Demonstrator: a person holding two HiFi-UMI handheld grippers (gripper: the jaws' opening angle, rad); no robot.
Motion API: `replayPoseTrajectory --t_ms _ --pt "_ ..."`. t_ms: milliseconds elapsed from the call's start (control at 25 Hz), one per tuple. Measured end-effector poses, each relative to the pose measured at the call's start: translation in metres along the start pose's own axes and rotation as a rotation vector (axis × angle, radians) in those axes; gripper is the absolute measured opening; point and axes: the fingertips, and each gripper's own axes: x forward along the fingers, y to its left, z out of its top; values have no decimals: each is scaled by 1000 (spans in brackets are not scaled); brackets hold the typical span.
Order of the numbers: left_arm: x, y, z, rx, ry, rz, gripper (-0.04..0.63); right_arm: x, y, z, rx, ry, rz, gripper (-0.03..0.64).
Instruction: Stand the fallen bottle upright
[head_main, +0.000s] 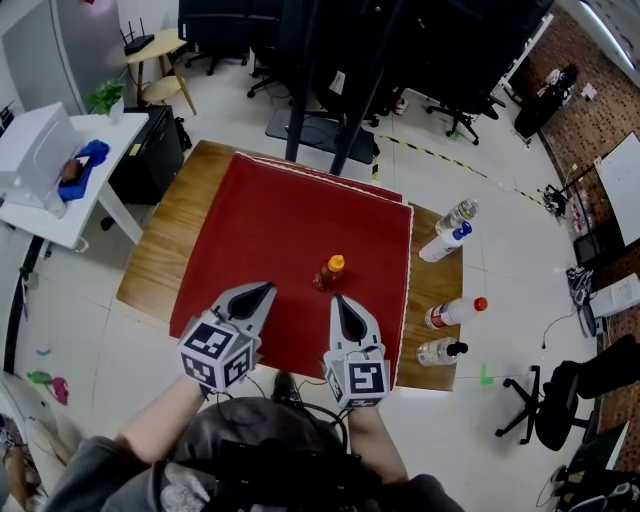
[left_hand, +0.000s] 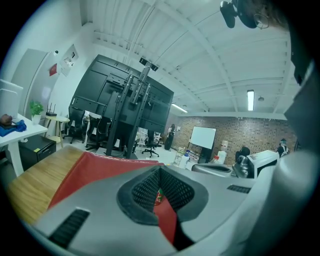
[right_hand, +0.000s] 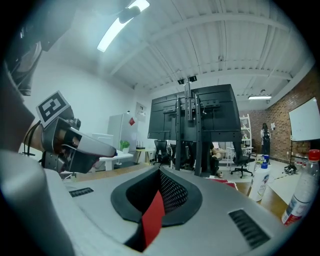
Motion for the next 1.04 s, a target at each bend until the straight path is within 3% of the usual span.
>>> replayPoseTrajectory --t_ms 1040 --pt "-21 -15 -18 -15 15 -17 28 -32 8 -21 5 64 -39 -8"
